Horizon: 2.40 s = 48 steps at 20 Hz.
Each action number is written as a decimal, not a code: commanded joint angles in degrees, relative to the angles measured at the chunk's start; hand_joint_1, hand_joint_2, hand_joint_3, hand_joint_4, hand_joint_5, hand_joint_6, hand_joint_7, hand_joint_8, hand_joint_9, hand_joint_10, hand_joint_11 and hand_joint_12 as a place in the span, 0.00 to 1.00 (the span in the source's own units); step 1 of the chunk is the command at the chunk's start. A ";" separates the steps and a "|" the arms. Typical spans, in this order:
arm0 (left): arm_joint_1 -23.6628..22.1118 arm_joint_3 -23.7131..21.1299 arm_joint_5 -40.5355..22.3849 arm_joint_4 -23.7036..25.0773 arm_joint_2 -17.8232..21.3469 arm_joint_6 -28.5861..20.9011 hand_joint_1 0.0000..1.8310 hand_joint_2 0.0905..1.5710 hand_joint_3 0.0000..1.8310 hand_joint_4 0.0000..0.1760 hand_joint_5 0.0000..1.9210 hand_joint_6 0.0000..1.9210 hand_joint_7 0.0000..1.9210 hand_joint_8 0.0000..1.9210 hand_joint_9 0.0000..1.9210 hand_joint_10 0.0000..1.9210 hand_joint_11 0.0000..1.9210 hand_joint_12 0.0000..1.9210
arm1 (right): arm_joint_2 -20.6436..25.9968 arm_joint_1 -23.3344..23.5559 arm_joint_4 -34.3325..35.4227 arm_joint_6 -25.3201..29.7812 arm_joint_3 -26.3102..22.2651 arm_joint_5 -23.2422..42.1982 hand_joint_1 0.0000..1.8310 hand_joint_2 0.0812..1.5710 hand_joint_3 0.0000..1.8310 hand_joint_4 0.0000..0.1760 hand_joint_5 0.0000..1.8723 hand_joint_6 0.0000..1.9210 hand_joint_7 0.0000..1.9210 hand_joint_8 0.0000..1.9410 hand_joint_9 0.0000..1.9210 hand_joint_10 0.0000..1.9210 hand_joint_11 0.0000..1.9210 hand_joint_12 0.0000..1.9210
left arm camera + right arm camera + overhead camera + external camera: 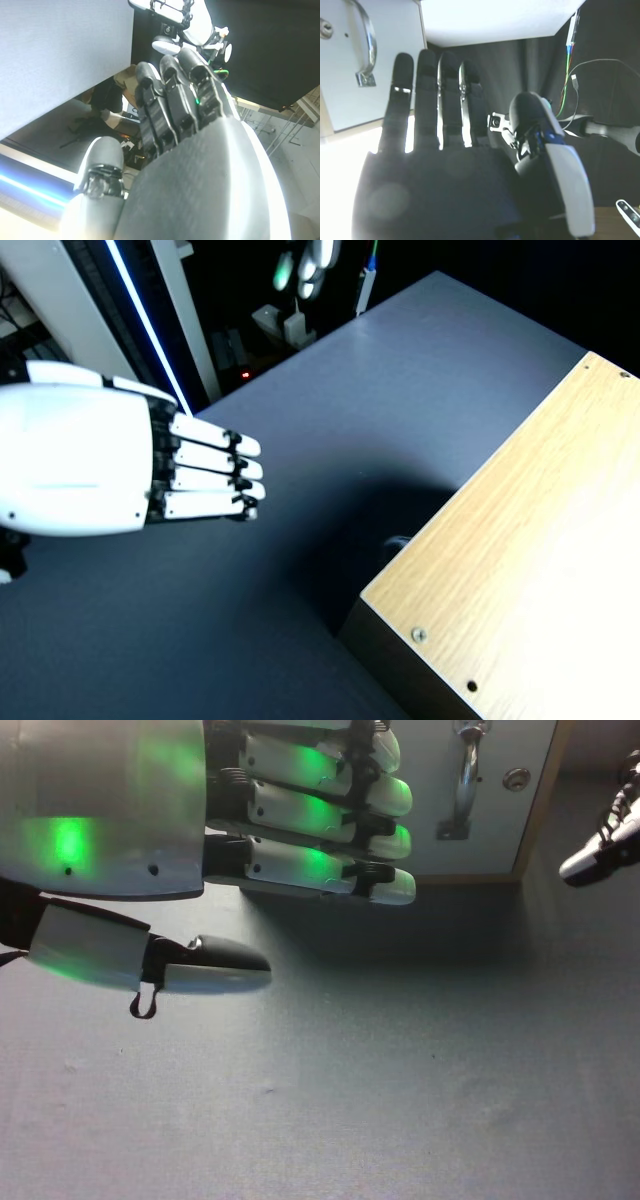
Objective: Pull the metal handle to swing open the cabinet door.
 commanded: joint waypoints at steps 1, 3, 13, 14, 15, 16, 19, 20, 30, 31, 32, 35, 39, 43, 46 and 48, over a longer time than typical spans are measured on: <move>-0.55 -0.02 -1.42 -5.59 0.38 0.51 0.00 0.92 0.01 0.00 0.22 0.00 0.23 0.00 0.21 0.00 0.00 0.46 | 0.27 0.33 4.65 0.26 0.27 0.27 0.00 0.91 0.01 0.00 0.27 0.01 0.28 0.00 0.25 0.01 0.02 0.55; -0.55 -0.02 -1.42 -5.59 0.38 0.51 0.00 0.92 0.01 0.00 0.22 0.00 0.23 0.00 0.21 0.00 0.01 0.46 | 0.03 0.33 4.65 0.26 0.64 0.26 0.00 0.91 0.00 0.00 0.27 0.01 0.28 0.00 0.25 0.01 0.02 0.56; -0.55 -0.02 -1.42 -5.59 0.38 0.51 0.00 0.93 0.00 0.00 0.20 0.00 0.21 0.00 0.20 0.00 0.00 0.45 | -0.71 -0.22 3.80 0.26 1.54 -1.34 0.00 0.92 0.00 0.00 0.25 0.00 0.25 0.00 0.23 0.00 0.00 0.55; -0.55 -0.02 -1.42 -5.59 0.38 0.51 0.00 0.93 0.00 0.00 0.19 0.00 0.20 0.00 0.19 0.00 0.00 0.44 | -0.89 -0.60 3.80 0.26 1.75 -2.05 0.00 0.92 0.00 0.00 0.24 0.00 0.25 0.00 0.23 0.00 0.00 0.55; -0.55 -0.02 -1.42 -5.59 0.38 0.51 0.00 0.93 0.00 0.00 0.19 0.00 0.20 0.00 0.19 0.00 0.00 0.43 | -1.02 -0.87 3.80 0.26 1.92 -2.72 0.00 0.92 0.00 0.00 0.25 0.00 0.26 0.00 0.23 0.00 0.00 0.55; -0.55 -0.02 -1.42 -5.59 0.38 0.51 0.00 0.94 0.00 0.00 0.18 0.00 0.20 0.00 0.18 0.00 0.00 0.43 | -1.21 -1.20 3.80 0.26 2.15 -3.40 0.00 0.93 0.01 0.00 0.25 0.00 0.26 0.00 0.23 0.00 0.00 0.55; -0.55 -0.02 -1.42 -5.59 0.38 0.51 0.00 0.97 0.01 0.00 0.17 0.00 0.18 0.00 0.17 0.00 0.00 0.40 | -1.86 -3.30 3.76 0.26 2.45 -7.54 0.00 0.98 0.01 0.00 0.24 0.00 0.25 0.00 0.23 0.00 0.00 0.54; -0.55 -0.02 -1.42 -5.59 0.38 0.51 0.00 0.98 0.01 0.00 0.16 0.00 0.18 0.00 0.17 0.00 0.00 0.39 | -2.08 -3.71 3.76 0.27 2.47 -8.51 0.00 1.00 0.02 0.00 0.25 0.00 0.25 0.00 0.23 0.00 0.00 0.54; -0.55 -0.02 -1.42 -5.59 0.38 0.51 0.00 1.00 0.01 0.00 0.17 0.00 0.18 0.00 0.17 0.00 0.00 0.40 | -8.56 -7.53 8.28 0.30 5.12 -20.24 0.00 1.00 0.02 0.00 0.26 0.00 0.27 0.00 0.24 0.00 0.00 0.57; -0.55 -0.02 -1.42 -5.59 0.38 0.51 0.00 1.00 0.01 0.00 0.17 0.00 0.18 0.00 0.17 0.00 0.00 0.40 | -9.11 -7.56 8.70 0.30 5.31 -21.73 0.00 1.00 0.02 0.00 0.26 0.00 0.27 0.00 0.24 0.00 0.00 0.57; -0.55 -0.02 -1.42 -5.59 0.38 0.51 0.00 1.00 0.01 0.00 0.17 0.00 0.18 0.00 0.17 0.00 0.00 0.40 | -9.66 -7.64 9.34 0.30 5.57 -22.90 0.00 1.00 0.01 0.00 0.26 0.00 0.27 0.00 0.23 0.00 0.00 0.57; -0.55 -0.02 -1.42 -5.59 0.38 0.51 0.00 1.00 0.01 0.00 0.17 0.00 0.19 0.00 0.17 0.00 0.00 0.41 | -11.35 -8.19 11.89 0.30 7.05 -24.01 0.00 1.00 0.01 0.00 0.26 0.00 0.26 0.00 0.23 0.00 0.00 0.56; -0.55 -0.02 -1.42 -5.59 0.38 0.51 0.00 1.00 0.01 0.00 0.17 0.00 0.18 0.00 0.17 0.00 0.00 0.40 | -12.13 -8.50 11.91 0.32 6.74 -29.57 0.00 0.99 0.00 0.00 0.26 0.00 0.26 0.00 0.23 0.00 0.00 0.56; -0.55 -0.02 -1.42 -5.59 0.38 0.51 0.00 1.00 0.01 0.00 0.17 0.00 0.18 0.00 0.17 0.00 0.00 0.40 | -11.98 -9.34 16.07 0.94 6.53 -30.94 0.00 0.99 0.00 0.00 0.26 0.00 0.26 0.00 0.24 0.00 0.00 0.56; -0.55 -0.02 -1.42 -5.59 0.38 0.51 0.00 1.00 0.01 0.00 0.17 0.00 0.18 0.00 0.17 0.00 0.00 0.39 | -11.66 -9.80 21.44 0.94 6.56 -31.11 0.00 1.00 0.00 0.00 0.26 0.00 0.26 0.00 0.23 0.00 0.00 0.57; -0.55 -0.02 -1.42 -5.59 0.38 0.51 0.00 1.00 0.02 0.00 0.17 0.00 0.18 0.00 0.17 0.00 0.00 0.39 | -11.34 -10.42 25.14 0.94 6.55 -31.04 0.00 1.00 0.03 0.00 0.26 0.00 0.26 0.00 0.24 0.00 0.00 0.57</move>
